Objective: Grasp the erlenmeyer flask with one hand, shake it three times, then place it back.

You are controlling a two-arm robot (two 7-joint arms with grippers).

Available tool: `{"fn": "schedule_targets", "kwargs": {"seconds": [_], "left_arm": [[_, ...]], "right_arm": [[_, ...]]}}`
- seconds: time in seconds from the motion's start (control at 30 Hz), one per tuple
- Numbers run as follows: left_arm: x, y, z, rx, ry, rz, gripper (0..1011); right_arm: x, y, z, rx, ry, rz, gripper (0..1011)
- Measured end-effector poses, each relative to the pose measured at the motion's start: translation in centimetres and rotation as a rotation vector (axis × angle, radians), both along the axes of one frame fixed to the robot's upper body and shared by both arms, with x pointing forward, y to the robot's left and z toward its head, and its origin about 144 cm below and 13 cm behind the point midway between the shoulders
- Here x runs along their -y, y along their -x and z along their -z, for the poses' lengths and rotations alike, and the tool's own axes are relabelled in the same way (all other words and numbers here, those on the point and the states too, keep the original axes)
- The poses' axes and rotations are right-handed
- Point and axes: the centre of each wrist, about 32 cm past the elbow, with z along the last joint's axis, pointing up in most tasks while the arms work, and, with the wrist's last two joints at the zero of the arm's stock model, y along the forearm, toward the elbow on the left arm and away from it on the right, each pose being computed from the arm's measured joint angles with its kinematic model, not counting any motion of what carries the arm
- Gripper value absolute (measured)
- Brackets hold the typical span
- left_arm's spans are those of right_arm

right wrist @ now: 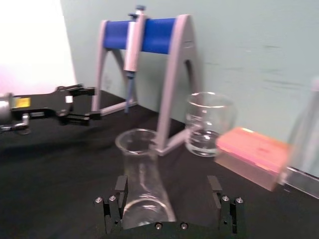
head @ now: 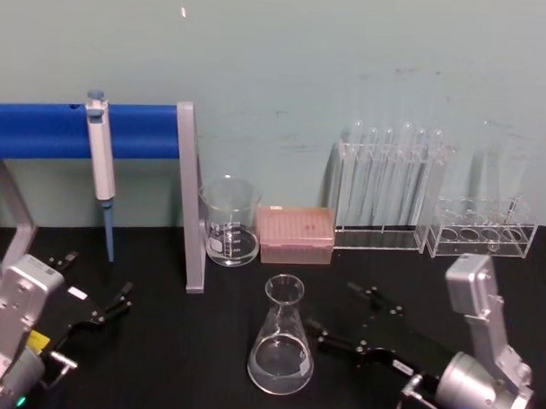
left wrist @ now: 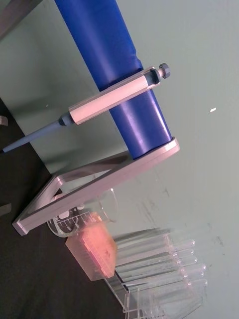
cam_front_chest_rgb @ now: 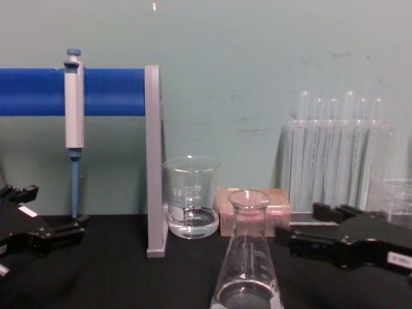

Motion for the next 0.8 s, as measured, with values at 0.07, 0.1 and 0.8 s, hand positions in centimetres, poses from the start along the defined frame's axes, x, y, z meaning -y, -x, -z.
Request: {"fn": "schedule_targets", "kwargs": {"seconds": [0.07,0.1,0.8], "left_arm": [[0.0,0.0,0.0,0.000,0.000,0.000,1001],[0.0,0.0,0.0,0.000,0.000,0.000,1001],[0.0,0.0,0.0,0.000,0.000,0.000,1001]], "right_arm": [[0.4,0.2,0.0,0.000,-0.002,0.025,1002],[0.8,0.3,-0.1,0.003,-0.004,0.053,1002],[1.3,-0.1,0.4,0.145,0.090,0.338,1002]]}}
